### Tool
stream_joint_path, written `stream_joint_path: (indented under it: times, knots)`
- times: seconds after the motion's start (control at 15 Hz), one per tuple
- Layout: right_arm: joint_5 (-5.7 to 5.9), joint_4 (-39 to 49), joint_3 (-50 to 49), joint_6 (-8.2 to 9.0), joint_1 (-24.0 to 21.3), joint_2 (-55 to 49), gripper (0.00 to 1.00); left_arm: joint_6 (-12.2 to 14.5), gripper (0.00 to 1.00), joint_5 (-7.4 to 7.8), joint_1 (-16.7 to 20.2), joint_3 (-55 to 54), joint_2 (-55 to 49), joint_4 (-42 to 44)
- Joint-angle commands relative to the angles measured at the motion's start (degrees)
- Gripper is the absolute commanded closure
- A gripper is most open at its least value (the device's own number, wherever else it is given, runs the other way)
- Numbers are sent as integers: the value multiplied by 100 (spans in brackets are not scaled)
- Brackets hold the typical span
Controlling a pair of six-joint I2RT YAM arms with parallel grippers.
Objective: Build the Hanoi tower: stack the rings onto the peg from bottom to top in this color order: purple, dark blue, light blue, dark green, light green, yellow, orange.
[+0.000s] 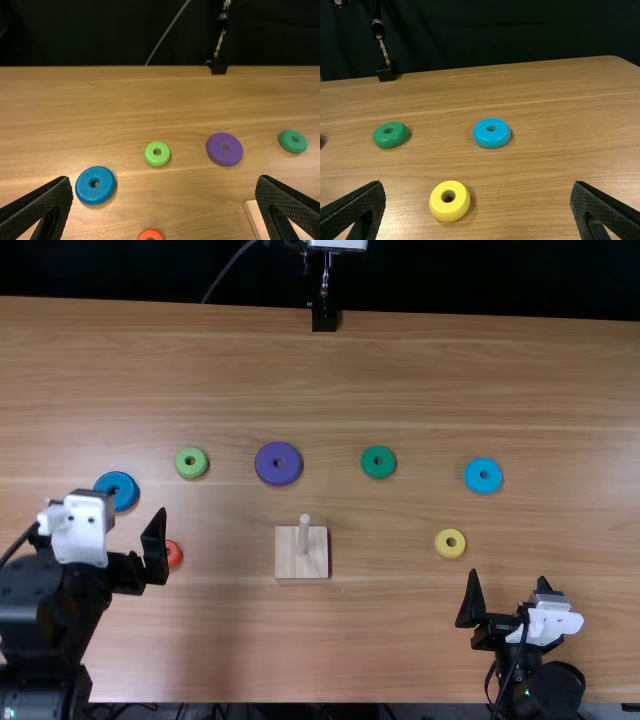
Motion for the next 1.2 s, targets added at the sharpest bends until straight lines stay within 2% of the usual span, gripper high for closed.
stream_joint_path:
  times: [0.0,0.27,0.33,0.4,0.47,0.53,0.6,0.67,0.73,0.8,0.87,0.93,1.0,1.13]
  knots:
    - [76,-392,-364,-5,-57,-106,0,115,0,108,10,501,582,-236]
    - [76,-392,-364,-5,-57,-106,0,126,0,140,-52,1872,2305,-1460]
    - [76,-392,-364,-5,-57,-106,0,126,0,329,-78,2153,2691,-1597]
    - [76,-392,-364,-5,-57,-106,0,126,0,667,-201,2426,3061,-1702]
    - [76,-392,-364,-5,-57,-106,0,126,0,899,-324,2698,3395,-1787]
    - [76,-392,-364,-5,-57,-106,0,126,0,973,-395,3032,3711,-1903]
    - [76,-392,-364,-5,-57,-106,0,136,0,973,-491,3392,4045,-2156]
    - [76,-392,-364,-5,-57,-106,0,337,0,909,-597,3753,4344,-2504]
    - [76,-392,-364,-5,-57,-106,0,853,0,815,-702,4034,4616,-2757]
    - [76,-392,-364,-5,-57,-106,0,1370,0,435,-817,4218,4906,-2905]
    - [76,-392,-364,-5,-57,-106,0,1665,0,2,-940,4385,5179,-3010]
    - [76,-392,-364,-5,-66,-106,0,1792,0,-272,-1107,4544,5451,-3116]
    - [76,-392,-364,-5,-57,-106,0,1813,0,-356,-1247,4658,5697,-3147]
    - [76,-392,-364,-5,-57,-106,0,1813,0,-356,-1432,4913,6154,-3147]
